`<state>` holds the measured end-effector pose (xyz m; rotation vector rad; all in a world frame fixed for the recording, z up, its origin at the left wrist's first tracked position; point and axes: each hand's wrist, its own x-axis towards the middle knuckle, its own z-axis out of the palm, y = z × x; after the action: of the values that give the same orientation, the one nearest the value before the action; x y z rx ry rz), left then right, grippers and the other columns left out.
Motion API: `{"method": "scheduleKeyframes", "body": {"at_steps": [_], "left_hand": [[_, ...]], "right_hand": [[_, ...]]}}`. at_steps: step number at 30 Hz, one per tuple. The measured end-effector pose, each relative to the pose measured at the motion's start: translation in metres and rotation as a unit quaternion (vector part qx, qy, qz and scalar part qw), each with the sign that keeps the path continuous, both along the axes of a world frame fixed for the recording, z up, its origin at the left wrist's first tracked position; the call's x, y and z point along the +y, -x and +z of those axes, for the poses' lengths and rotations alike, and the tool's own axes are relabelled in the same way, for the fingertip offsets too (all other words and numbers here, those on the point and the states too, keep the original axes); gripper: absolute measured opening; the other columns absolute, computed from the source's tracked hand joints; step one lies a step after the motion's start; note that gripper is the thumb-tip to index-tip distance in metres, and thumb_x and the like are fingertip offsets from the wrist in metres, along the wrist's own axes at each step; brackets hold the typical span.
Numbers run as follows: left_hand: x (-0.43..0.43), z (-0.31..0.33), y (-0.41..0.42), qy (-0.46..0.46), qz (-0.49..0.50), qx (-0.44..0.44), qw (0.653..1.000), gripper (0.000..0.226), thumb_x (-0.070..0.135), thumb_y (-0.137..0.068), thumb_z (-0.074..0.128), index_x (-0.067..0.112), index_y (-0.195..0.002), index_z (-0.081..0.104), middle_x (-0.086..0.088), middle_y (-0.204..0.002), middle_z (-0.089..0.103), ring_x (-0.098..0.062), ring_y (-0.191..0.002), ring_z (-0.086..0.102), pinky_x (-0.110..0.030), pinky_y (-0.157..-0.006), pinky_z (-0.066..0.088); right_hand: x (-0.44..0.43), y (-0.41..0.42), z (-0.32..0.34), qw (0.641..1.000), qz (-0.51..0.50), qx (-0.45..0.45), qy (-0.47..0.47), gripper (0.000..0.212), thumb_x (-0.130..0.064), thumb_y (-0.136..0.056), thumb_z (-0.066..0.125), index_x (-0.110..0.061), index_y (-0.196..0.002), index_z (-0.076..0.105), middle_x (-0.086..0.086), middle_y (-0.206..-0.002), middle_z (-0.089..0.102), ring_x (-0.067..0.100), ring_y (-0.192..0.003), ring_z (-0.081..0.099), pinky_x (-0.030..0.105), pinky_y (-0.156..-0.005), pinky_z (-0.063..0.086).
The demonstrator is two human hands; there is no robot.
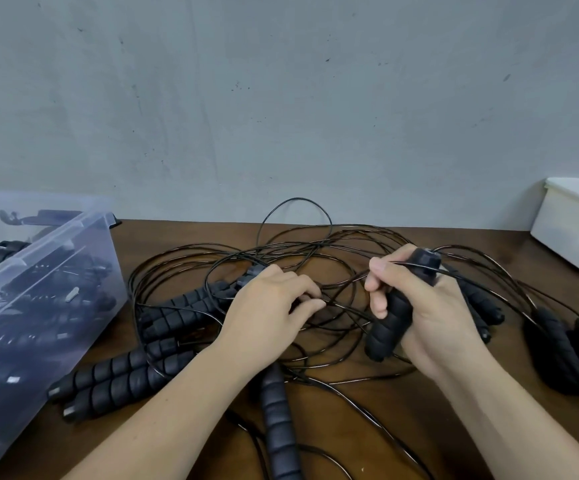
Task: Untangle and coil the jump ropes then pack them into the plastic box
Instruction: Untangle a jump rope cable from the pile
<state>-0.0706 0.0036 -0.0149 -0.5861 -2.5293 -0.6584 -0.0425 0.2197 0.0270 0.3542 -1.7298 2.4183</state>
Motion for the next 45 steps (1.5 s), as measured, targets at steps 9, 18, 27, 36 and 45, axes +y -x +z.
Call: {"method": "scheduleKeyframes", "body": {"at_steps": [9, 18, 27, 36, 45], "left_hand": [[0.016, 0.004, -0.012, -0.020, -0.077, 0.038, 0.996, 0.021, 0.045, -0.097, 0.069, 0.025, -0.097, 0.063, 0.015, -0.090, 0.050, -0.009, -0.088, 0.046, -0.027, -0.077, 0.043], [0.009, 0.007, -0.011, -0.092, -0.050, -0.032, 0.994, 0.018, 0.050, -0.092, 0.075, 0.036, -0.085, 0.066, 0.025, -0.086, 0.058, -0.012, -0.078, 0.059, -0.027, -0.071, 0.049], [0.013, 0.007, -0.015, -0.032, -0.046, 0.026, 0.998, 0.019, 0.046, -0.101, 0.058, 0.029, -0.098, 0.068, 0.017, -0.076, 0.053, -0.006, -0.083, 0.050, -0.027, -0.070, 0.046], [0.011, 0.007, -0.013, -0.049, -0.004, -0.075, 0.996, 0.028, 0.059, -0.090, 0.073, 0.037, -0.086, 0.056, 0.018, -0.077, 0.063, 0.006, -0.070, 0.055, -0.018, -0.061, 0.038], [0.007, 0.008, -0.013, -0.016, -0.010, -0.018, 1.000, 0.019, 0.052, -0.102, 0.055, 0.036, -0.099, 0.064, 0.014, -0.078, 0.067, -0.006, -0.079, 0.064, -0.035, -0.070, 0.054]], "right_hand": [[-0.007, -0.001, -0.010, 0.999, 0.037, -0.003, -0.025, 0.007, -0.006, -0.095, 0.070, -0.002, -0.090, 0.070, 0.027, -0.089, 0.072, 0.030, -0.064, 0.052, 0.030, -0.059, 0.051], [0.008, 0.009, -0.001, 0.999, -0.042, 0.000, 0.029, 0.009, -0.016, -0.089, 0.075, -0.011, -0.086, 0.068, 0.018, -0.086, 0.071, 0.022, -0.060, 0.052, 0.030, -0.055, 0.045], [-0.010, 0.007, -0.024, 0.981, -0.019, 0.014, -0.193, 0.002, -0.021, -0.093, 0.082, -0.020, -0.094, 0.081, 0.016, -0.074, 0.073, 0.025, -0.063, 0.064, 0.037, -0.060, 0.053], [0.002, 0.011, -0.012, 0.998, -0.061, -0.010, -0.030, 0.009, -0.014, -0.092, 0.077, -0.006, -0.089, 0.074, 0.018, -0.086, 0.073, 0.021, -0.062, 0.055, 0.032, -0.057, 0.048], [-0.007, 0.010, -0.021, 0.996, -0.039, -0.007, -0.083, 0.014, -0.022, -0.089, 0.081, -0.011, -0.097, 0.080, 0.017, -0.087, 0.077, 0.024, -0.063, 0.059, 0.036, -0.060, 0.050]]}}
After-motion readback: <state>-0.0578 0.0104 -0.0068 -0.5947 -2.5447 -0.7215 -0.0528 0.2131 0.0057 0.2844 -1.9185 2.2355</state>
